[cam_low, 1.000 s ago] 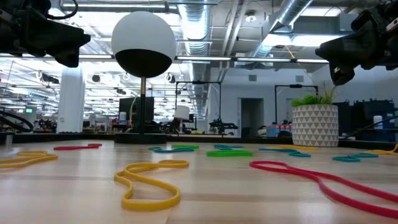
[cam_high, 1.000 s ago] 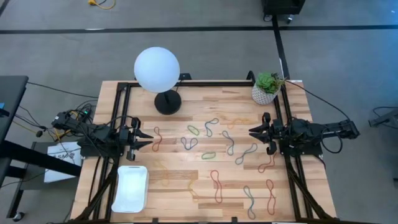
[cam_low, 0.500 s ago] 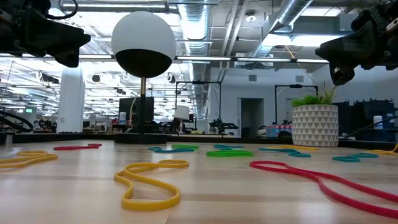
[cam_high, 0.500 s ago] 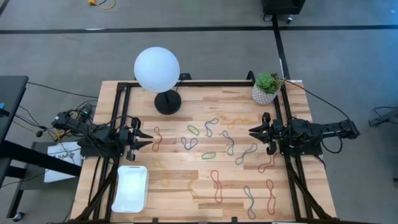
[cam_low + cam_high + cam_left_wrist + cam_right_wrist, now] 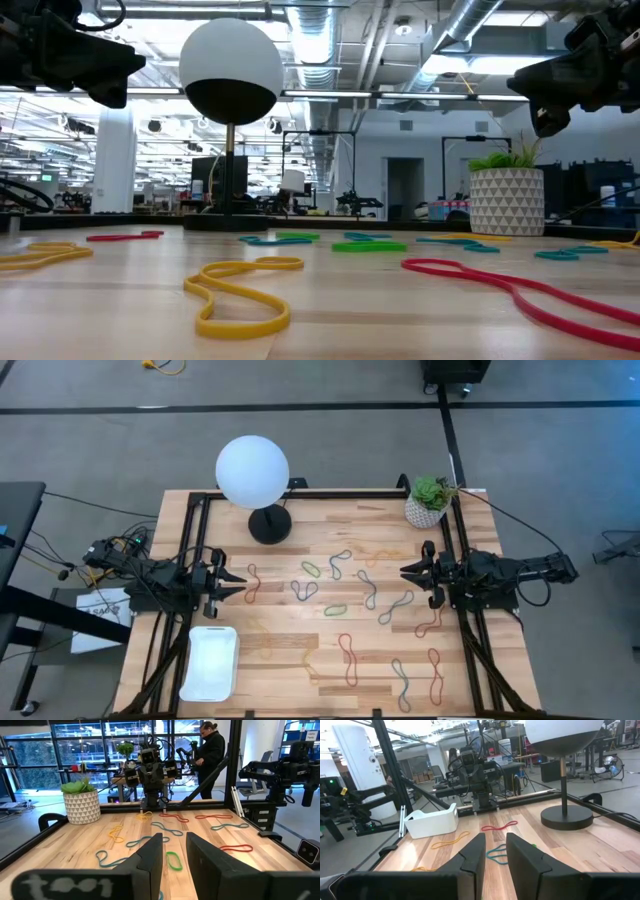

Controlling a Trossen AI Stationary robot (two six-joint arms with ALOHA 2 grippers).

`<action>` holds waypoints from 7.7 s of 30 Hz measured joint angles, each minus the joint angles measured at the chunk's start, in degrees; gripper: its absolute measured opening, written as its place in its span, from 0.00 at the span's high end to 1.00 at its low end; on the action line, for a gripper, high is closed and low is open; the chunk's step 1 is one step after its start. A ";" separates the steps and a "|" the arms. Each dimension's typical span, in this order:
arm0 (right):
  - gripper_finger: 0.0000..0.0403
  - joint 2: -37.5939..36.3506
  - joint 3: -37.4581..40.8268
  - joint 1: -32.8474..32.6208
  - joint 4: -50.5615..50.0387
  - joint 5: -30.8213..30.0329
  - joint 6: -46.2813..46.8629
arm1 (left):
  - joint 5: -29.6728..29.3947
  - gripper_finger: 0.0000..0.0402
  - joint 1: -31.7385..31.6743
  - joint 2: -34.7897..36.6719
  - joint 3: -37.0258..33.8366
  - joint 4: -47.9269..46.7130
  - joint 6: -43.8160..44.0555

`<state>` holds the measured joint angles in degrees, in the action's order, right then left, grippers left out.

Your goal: Pick and place items into bin

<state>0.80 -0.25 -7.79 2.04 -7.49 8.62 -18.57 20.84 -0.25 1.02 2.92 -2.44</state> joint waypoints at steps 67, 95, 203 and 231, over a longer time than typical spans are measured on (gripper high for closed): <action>0.82 0.00 0.00 0.02 0.00 0.00 0.00 | -0.01 0.81 0.01 -0.01 -0.02 0.00 0.24; 0.82 0.00 0.00 0.01 0.00 0.00 0.00 | 0.04 0.81 0.02 -0.11 0.13 -0.70 -2.56; 0.82 80.21 -37.44 9.06 -28.31 -0.34 39.60 | -7.32 0.81 -5.53 -32.00 25.49 -18.47 4.95; 0.82 86.18 -37.38 7.43 -21.31 1.34 41.00 | -7.32 0.81 -5.53 -32.00 25.49 -18.47 4.37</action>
<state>86.98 -37.63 -0.36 -19.27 -6.14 49.63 -25.89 15.31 -32.25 26.50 -15.55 1.93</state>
